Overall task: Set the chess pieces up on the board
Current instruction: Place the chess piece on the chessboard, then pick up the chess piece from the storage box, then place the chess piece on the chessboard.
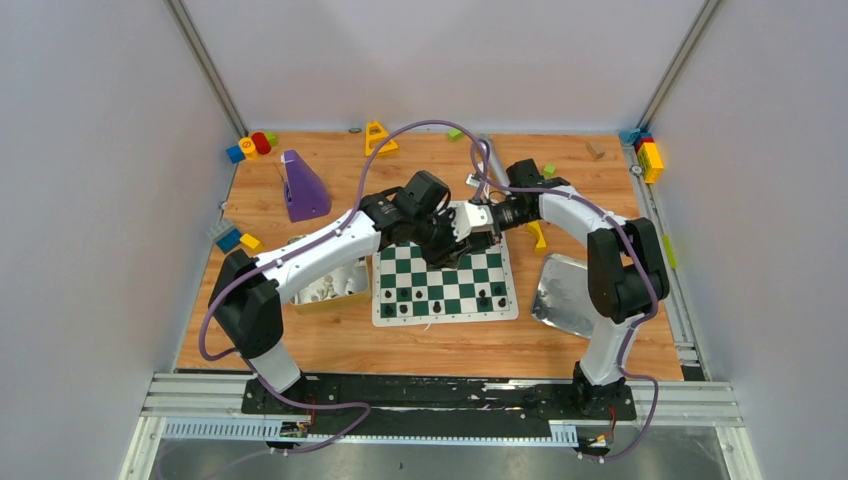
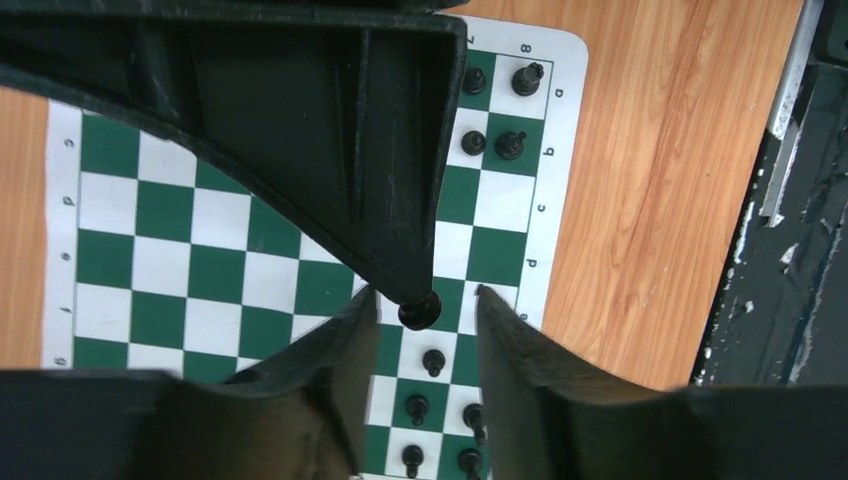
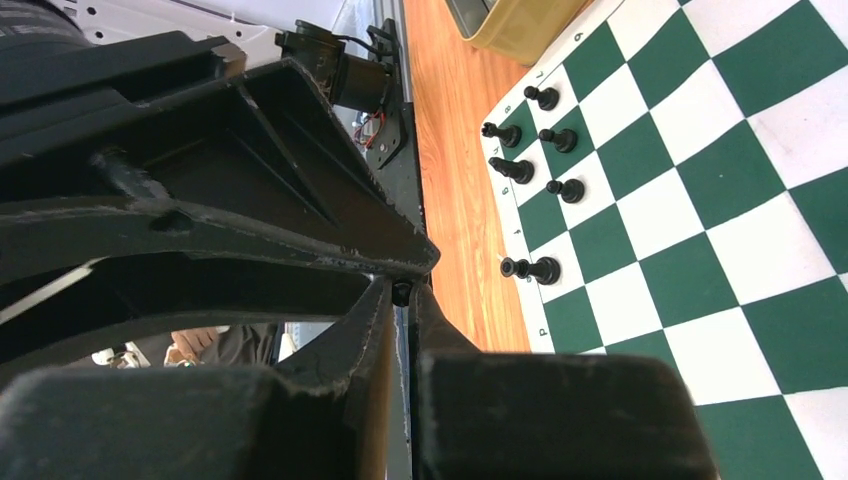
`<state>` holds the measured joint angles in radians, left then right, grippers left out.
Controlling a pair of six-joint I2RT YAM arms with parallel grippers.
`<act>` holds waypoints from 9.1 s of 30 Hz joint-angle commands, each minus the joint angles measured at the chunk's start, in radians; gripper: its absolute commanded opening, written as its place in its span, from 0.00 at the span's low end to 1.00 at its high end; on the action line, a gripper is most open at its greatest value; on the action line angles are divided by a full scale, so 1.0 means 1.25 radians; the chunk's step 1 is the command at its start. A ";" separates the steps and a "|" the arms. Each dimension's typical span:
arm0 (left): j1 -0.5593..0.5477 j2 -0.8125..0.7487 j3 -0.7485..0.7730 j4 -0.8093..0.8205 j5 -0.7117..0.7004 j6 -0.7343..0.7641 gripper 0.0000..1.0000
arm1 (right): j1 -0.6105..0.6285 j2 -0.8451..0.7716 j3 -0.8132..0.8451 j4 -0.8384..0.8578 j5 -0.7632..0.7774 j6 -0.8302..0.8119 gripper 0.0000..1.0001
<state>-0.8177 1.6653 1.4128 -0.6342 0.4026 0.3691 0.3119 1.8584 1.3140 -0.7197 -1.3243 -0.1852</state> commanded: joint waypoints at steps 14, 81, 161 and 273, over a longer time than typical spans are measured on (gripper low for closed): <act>0.217 -0.166 -0.050 -0.033 0.069 0.019 1.00 | -0.022 -0.162 -0.081 0.025 0.300 -0.120 0.00; 0.460 -0.256 -0.066 -0.090 -0.083 -0.032 1.00 | 0.319 -0.164 -0.242 0.171 0.899 -0.172 0.40; 0.520 0.085 -0.250 0.147 -0.064 -0.360 0.46 | 0.138 -0.262 -0.181 0.159 0.696 -0.143 0.62; 0.247 -0.249 -0.205 0.072 0.141 -0.052 0.07 | 0.182 0.078 0.264 0.122 0.111 0.144 0.41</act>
<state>-0.5045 1.3670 1.1572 -0.5785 0.5529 0.3084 0.5346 1.9602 1.5963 -0.5896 -1.1553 -0.0044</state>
